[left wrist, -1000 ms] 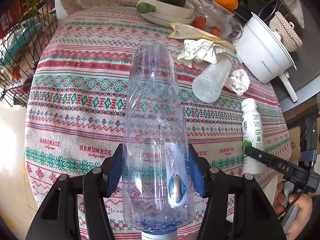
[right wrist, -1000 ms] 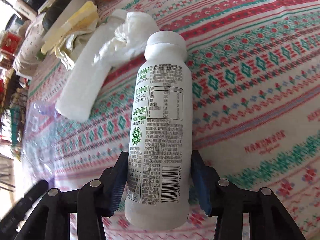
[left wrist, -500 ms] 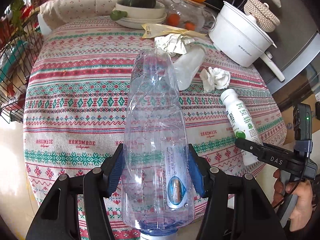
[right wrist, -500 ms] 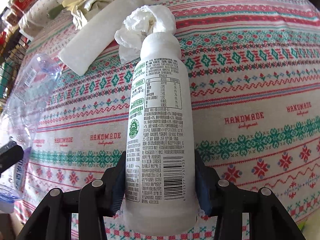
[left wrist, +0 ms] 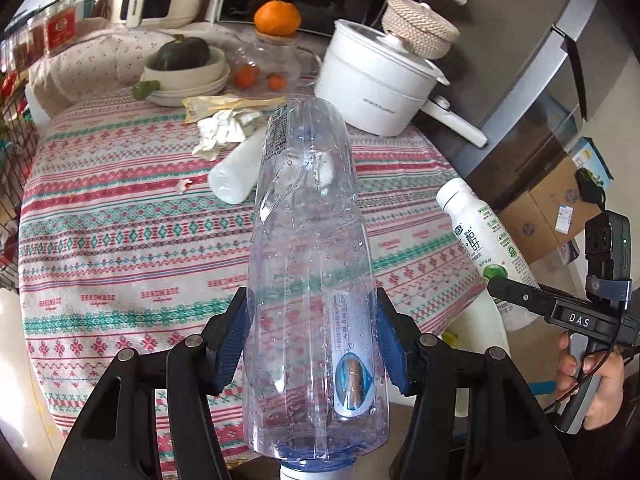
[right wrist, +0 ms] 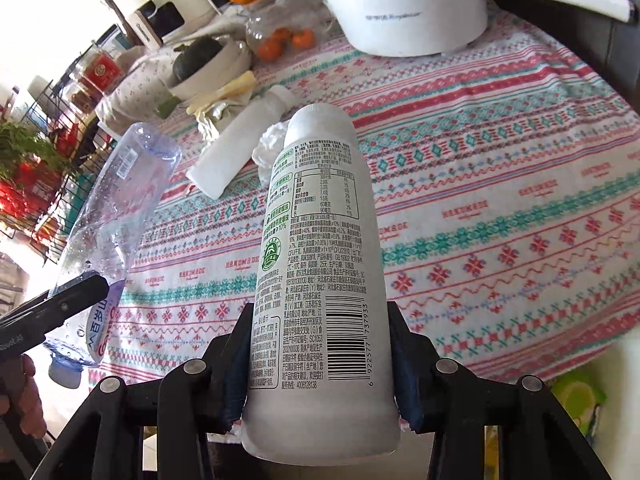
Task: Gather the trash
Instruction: 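Lift both bottles and carry them toward the white bin, then lower both bottles into the white bin and open both grippers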
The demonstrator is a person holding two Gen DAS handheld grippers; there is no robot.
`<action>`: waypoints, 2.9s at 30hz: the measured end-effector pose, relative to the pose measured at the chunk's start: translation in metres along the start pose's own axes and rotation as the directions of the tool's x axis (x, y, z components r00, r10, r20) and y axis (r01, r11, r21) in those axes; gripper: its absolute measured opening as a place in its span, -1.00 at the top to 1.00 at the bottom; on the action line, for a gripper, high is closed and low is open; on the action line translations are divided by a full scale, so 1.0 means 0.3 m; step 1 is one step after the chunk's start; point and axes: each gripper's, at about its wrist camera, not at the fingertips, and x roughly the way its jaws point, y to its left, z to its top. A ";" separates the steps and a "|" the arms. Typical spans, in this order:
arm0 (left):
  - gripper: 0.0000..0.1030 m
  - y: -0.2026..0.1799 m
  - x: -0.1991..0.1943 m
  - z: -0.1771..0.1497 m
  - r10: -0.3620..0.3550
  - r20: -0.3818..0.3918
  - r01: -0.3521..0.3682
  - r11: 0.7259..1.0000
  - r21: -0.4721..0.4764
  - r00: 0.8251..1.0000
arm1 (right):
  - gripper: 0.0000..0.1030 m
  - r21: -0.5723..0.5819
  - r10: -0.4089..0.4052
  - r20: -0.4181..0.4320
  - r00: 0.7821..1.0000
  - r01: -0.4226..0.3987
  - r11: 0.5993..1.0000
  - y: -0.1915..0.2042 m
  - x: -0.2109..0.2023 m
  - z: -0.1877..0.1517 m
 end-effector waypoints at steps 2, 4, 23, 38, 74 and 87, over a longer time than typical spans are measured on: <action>-0.20 -0.060 0.007 -0.008 -0.020 -0.006 0.020 0.999 0.030 1.000 | 0.00 0.009 -0.010 0.015 1.000 0.010 1.000 -0.034 -0.052 -0.032; -0.20 -0.113 0.019 -0.018 -0.038 -0.017 0.039 0.998 0.058 0.999 | 0.00 0.021 -0.030 0.030 0.999 0.029 0.999 -0.066 -0.089 -0.060; -0.20 -0.658 0.287 -0.191 -0.175 -0.298 0.269 0.912 0.310 0.938 | -0.01 0.294 -0.204 0.067 0.977 0.176 0.940 -0.484 -0.365 -0.252; -0.21 -0.799 0.539 -0.341 -0.087 -0.452 0.289 0.870 0.399 0.888 | -0.01 0.380 -0.251 0.050 0.967 0.214 0.900 -0.617 -0.417 -0.307; -0.44 -0.547 0.331 -0.111 -0.080 -0.200 0.138 0.946 0.293 0.977 | -0.01 0.397 -0.265 -0.092 0.960 0.280 0.874 -0.680 -0.355 -0.386; -0.47 -0.386 0.238 -0.029 -0.031 -0.105 0.052 0.976 0.209 0.994 | -0.40 0.382 -0.236 -0.188 0.953 0.292 0.877 -0.640 -0.251 -0.391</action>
